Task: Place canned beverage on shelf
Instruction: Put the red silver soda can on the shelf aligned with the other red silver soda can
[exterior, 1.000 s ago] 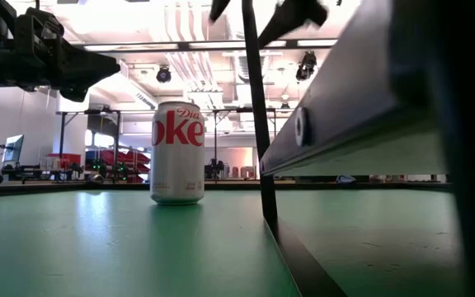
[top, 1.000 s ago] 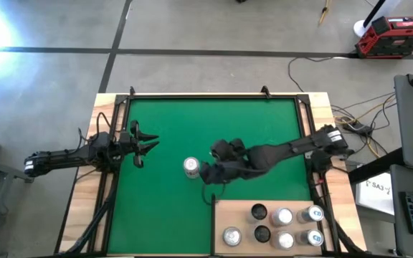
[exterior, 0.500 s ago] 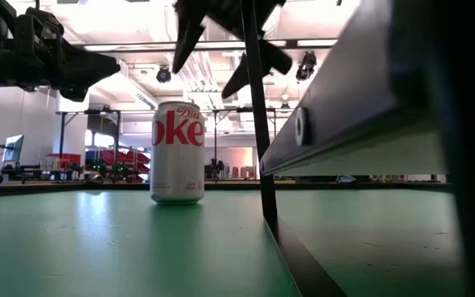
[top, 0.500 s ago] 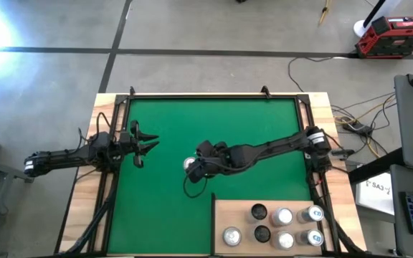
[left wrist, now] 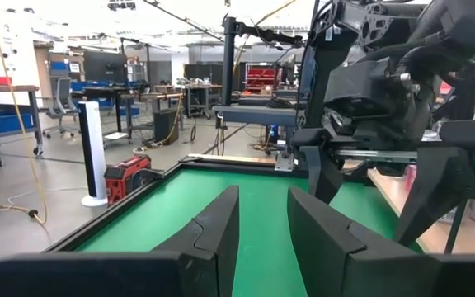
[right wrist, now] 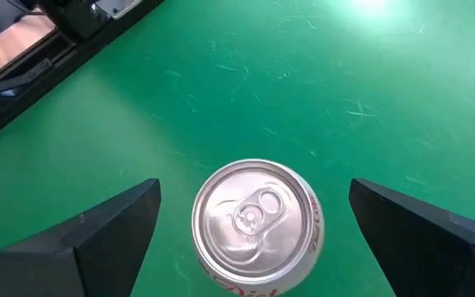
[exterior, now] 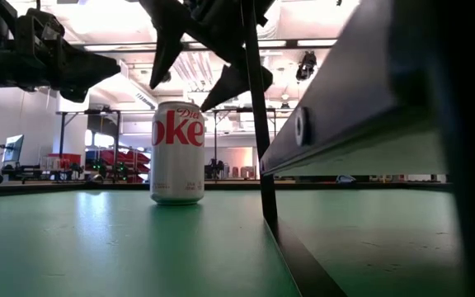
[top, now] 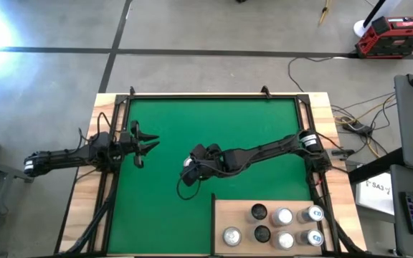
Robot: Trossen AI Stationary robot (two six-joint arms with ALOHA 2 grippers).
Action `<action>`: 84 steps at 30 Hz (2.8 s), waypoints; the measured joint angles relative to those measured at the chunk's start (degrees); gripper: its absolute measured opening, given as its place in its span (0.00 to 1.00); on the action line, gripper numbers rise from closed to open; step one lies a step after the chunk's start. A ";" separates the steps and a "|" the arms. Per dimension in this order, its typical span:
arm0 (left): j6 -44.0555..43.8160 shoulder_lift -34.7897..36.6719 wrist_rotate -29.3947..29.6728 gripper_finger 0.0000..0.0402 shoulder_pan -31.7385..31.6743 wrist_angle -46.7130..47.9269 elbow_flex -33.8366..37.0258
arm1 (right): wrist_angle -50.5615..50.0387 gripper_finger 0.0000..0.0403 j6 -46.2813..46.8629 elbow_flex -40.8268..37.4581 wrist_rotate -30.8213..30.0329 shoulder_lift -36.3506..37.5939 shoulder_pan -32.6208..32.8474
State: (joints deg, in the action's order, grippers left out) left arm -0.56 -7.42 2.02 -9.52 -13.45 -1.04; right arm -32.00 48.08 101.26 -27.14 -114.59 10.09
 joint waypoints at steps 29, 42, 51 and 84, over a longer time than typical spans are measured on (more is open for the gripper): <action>0.01 -0.21 0.02 0.22 -0.01 -0.06 0.00 | 2.65 0.95 -1.51 -0.01 -1.10 -4.90 -0.99; 0.00 -0.26 0.02 0.22 0.00 -0.11 0.00 | 2.35 0.95 2.33 -0.01 3.61 -4.92 -1.01; 0.01 -0.26 0.02 0.22 -0.01 -0.11 0.00 | 1.96 0.85 5.35 -0.01 3.59 -4.92 -1.03; 0.00 -0.26 0.02 0.22 -0.01 -0.13 -0.01 | -43.09 0.72 20.57 27.40 1.38 -4.70 -1.36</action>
State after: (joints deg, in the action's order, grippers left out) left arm -0.55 -7.68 2.04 -9.53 -13.58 -1.05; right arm -75.09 68.66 128.66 -25.76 -119.28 8.73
